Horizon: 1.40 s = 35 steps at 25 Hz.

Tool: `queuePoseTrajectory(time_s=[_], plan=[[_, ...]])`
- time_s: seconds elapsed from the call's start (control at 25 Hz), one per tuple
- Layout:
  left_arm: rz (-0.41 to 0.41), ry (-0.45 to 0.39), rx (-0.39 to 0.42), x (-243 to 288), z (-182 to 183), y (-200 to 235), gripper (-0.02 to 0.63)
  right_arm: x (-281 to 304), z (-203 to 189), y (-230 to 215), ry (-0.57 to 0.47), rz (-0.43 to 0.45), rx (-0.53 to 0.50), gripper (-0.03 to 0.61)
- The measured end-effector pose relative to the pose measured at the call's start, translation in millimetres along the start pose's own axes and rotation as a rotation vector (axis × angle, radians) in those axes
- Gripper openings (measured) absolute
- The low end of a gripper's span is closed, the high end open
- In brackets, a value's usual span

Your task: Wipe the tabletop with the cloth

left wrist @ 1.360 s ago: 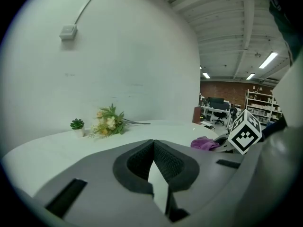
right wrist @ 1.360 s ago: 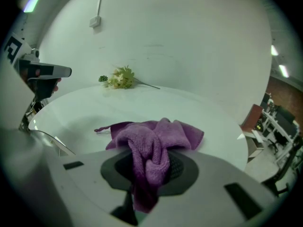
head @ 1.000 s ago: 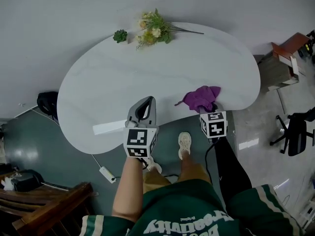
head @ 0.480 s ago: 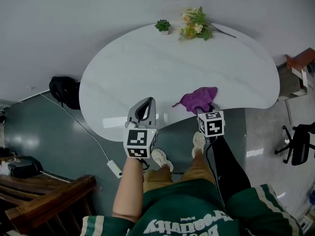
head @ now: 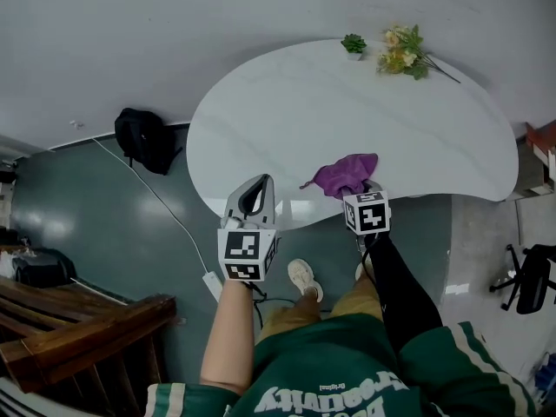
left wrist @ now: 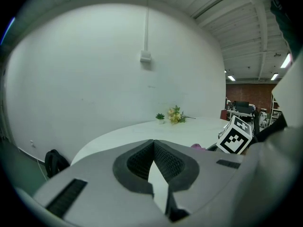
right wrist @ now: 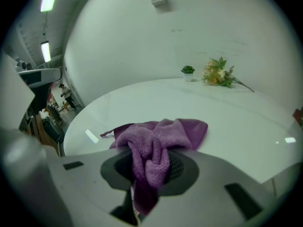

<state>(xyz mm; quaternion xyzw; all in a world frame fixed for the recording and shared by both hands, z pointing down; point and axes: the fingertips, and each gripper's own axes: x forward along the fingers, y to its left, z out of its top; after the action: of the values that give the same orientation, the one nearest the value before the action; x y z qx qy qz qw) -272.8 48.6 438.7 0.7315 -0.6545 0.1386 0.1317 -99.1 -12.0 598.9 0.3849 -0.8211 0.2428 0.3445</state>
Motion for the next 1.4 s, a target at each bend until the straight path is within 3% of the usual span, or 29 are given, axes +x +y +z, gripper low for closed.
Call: queuePoseTrajectory(time_s=[0.4, 0.88, 1.08, 1.2, 1.4], plan=[[0.142, -0.004, -0.066, -72, -30, 91, 0.000, 35, 15, 118, 0.021, 0.098, -0.084, 0.091], [0.324, 0.006, -0.130, -161, -64, 158, 0.000, 60, 14, 264, 0.073, 0.287, -0.169, 0.092], [0.368, 0.000, -0.144, -187, -70, 169, 0.000, 48, 11, 321, 0.062, 0.491, -0.065, 0.091], [0.379, -0.004, -0.147, -195, -70, 168, 0.000, 30, 21, 326, -0.011, 0.556, 0.010, 0.091], [0.370, -0.019, -0.163, -186, -67, 155, 0.000, 3, 33, 296, -0.113, 0.551, 0.009, 0.092]])
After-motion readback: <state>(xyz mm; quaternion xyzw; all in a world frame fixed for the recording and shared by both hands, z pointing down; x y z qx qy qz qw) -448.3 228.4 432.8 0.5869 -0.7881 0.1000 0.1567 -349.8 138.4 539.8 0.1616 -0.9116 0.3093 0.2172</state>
